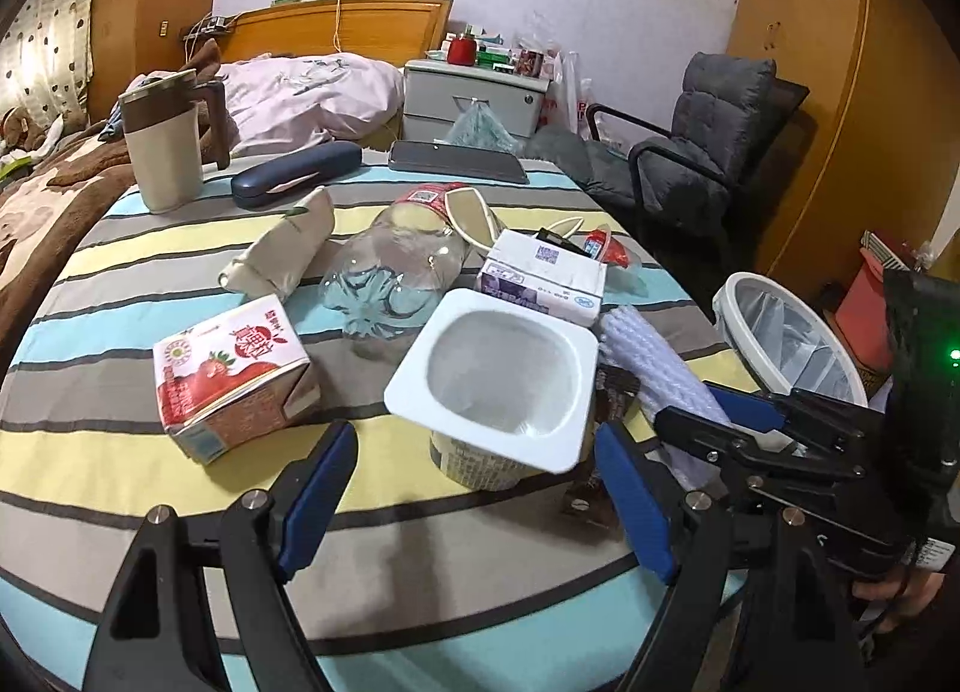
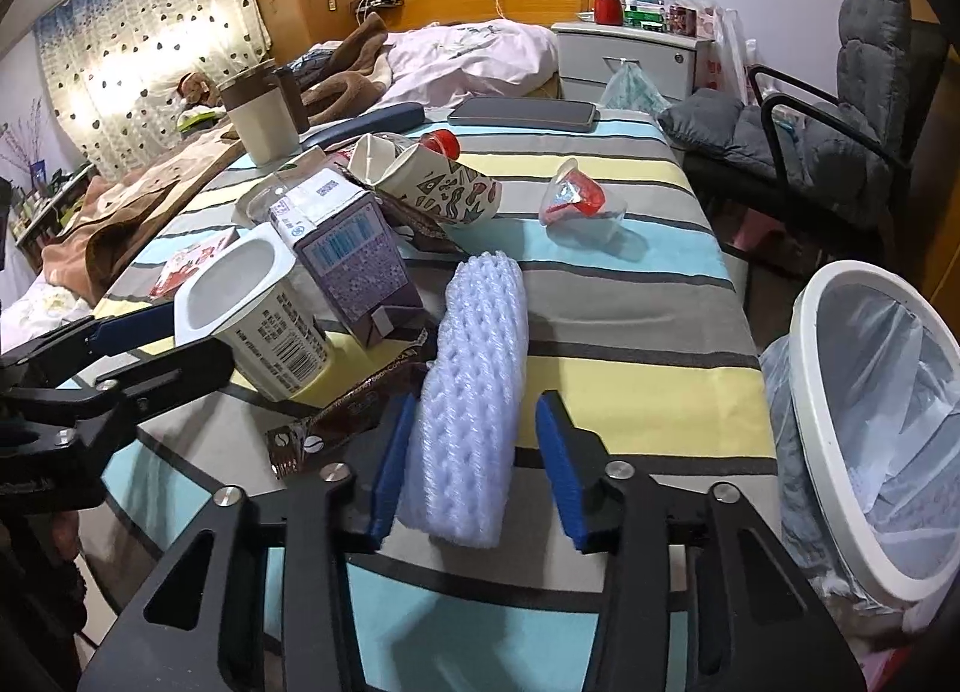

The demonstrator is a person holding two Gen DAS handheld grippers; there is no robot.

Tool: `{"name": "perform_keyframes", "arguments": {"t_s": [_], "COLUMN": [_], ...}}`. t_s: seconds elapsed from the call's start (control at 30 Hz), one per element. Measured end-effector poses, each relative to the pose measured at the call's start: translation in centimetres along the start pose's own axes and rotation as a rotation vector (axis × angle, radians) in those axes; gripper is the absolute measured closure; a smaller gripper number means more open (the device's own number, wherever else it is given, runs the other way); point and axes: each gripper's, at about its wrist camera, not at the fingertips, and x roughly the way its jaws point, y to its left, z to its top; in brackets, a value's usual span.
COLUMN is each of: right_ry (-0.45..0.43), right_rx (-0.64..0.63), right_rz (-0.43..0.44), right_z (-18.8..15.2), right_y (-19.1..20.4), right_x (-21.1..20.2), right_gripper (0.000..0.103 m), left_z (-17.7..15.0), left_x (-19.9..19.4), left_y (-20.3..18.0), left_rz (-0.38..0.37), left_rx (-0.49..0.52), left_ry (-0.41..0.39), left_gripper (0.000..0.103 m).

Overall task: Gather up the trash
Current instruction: 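Grasp the white yogurt cup with the left gripper while right holds the net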

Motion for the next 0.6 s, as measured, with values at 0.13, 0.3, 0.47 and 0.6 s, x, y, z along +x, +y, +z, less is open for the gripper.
{"name": "perform_keyframes", "arguments": {"t_s": [0.13,0.3,0.47,0.6], "right_ry": [-0.004,-0.013,-0.017,-0.022], "right_rx": [-0.005,0.008,0.019,0.022], "right_rz": [-0.009,-0.009,-0.01,-0.01], "right_z": [0.1,0.3,0.4,0.5], "right_y": [-0.1,-0.4,-0.7,-0.7], "right_x": [0.0,0.1,0.2,0.2], "right_gripper": [0.073,0.075,0.075,0.075], "left_z": [0.3,0.6,0.7,0.8], "left_x": [0.6,1.7,2.2,2.0], "left_y": [-0.2,-0.2,-0.1,-0.2], "left_rz": [0.002,0.008,0.009,0.013], "left_rx": [0.03,0.039,0.034,0.042], "left_ry": [0.002,0.014,0.021,0.003], "left_gripper": [0.02,0.02,0.03,0.038]}}
